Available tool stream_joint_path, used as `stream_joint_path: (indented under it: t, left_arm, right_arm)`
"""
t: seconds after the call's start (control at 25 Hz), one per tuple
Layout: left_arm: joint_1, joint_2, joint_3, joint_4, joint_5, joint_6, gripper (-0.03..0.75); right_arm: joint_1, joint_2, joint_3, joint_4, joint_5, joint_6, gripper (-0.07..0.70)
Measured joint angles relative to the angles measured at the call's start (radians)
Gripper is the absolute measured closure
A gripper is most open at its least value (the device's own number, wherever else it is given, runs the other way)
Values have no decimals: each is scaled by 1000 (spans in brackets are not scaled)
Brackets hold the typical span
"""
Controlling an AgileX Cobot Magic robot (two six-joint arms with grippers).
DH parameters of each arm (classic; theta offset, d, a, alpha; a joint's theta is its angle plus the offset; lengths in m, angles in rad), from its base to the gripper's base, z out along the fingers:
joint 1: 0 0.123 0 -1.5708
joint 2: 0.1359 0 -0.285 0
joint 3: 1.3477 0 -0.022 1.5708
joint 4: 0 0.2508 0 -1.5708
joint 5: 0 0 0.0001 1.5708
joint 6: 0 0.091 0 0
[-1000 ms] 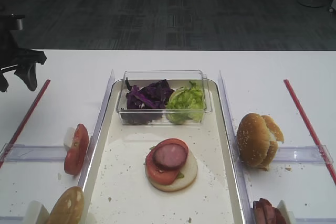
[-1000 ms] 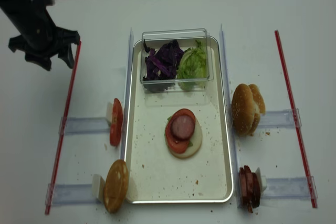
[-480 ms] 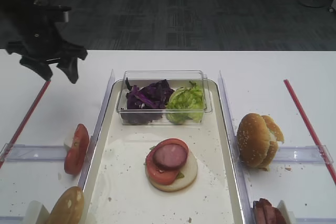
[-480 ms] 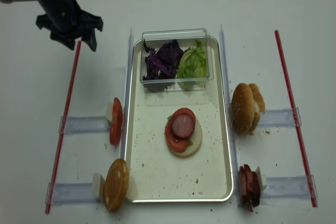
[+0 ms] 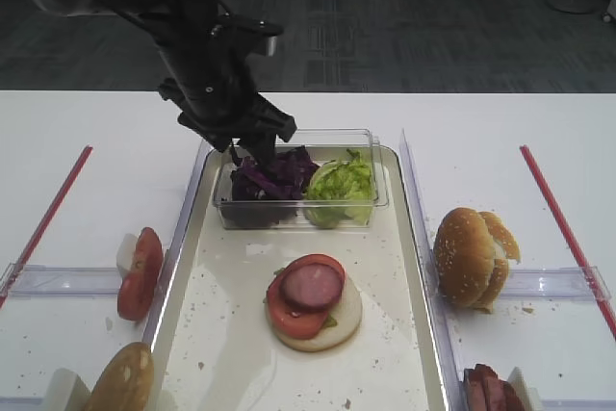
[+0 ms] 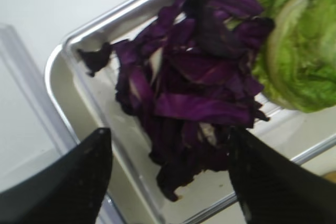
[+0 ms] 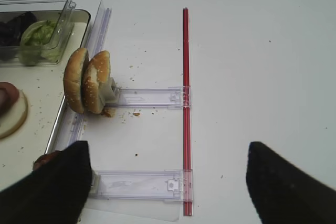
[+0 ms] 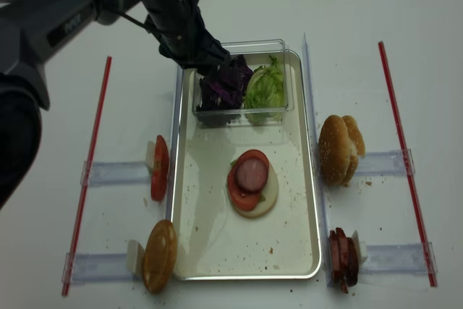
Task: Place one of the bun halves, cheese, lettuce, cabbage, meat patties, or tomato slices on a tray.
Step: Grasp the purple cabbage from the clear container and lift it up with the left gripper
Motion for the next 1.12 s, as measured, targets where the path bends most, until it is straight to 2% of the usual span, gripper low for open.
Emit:
stream_joint_path:
  t: [0.2, 0.52, 1.12]
  left_arm:
    - [-32, 28, 0, -1, -24, 0, 278]
    - [-33, 69, 0, -1, -27, 2, 278]
    - [-34, 91, 0, -10, -95, 14, 278]
  right_arm:
    - [0, 0, 0, 0, 0, 0, 15]
    - [0, 0, 0, 0, 0, 0, 15]
    - [0, 0, 0, 0, 0, 0, 15]
